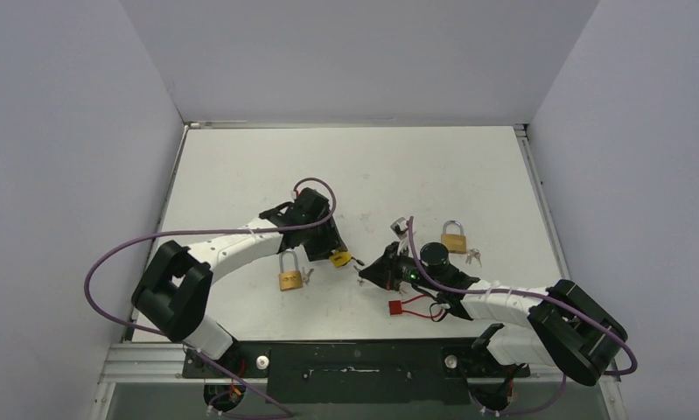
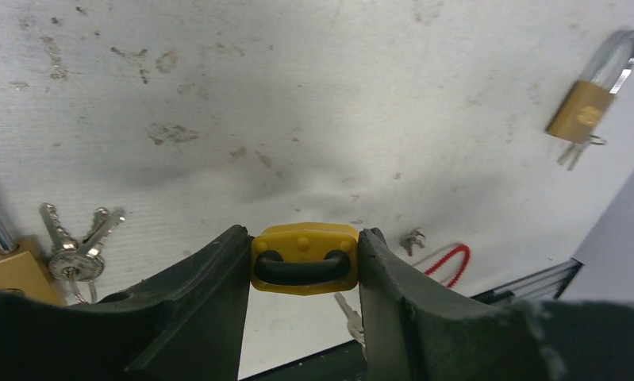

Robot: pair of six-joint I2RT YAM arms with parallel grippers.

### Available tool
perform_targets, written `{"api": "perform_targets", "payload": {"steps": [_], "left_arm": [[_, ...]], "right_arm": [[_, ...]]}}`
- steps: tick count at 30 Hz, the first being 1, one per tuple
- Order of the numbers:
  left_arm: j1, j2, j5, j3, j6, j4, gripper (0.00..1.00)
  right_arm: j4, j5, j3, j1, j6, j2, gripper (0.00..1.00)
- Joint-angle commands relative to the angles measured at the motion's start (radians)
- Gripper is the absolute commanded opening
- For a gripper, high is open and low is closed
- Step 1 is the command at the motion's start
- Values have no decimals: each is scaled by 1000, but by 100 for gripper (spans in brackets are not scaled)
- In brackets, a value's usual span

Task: Unlock with the key
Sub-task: Place the lock at the center of the board.

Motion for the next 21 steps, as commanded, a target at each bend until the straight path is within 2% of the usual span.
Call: {"api": "perform_targets", "payload": {"steps": [1,6,8,15,20,21], "left_arm": [[-20,89,-53,74,63,-44,0],[-31,212,-106,120,79,-74,2],[-31,247,-124,136,81,-73,11],[-36,321,-229,189,93,-108,52],[-81,310,-289,187,82,-139,76],[-91,310,-297,183,78,-139,77]], "right_arm": [[77,11,-17,-4,9,1,0],[71,18,-20,-4,25,-1,0],[65,24,-23,-4,27,-6,0],[50,34,-26,-4,29,-8,0],[38,43,-26,-4,32,-7,0],[38,42,-26,-4,32,-5,0]]}}
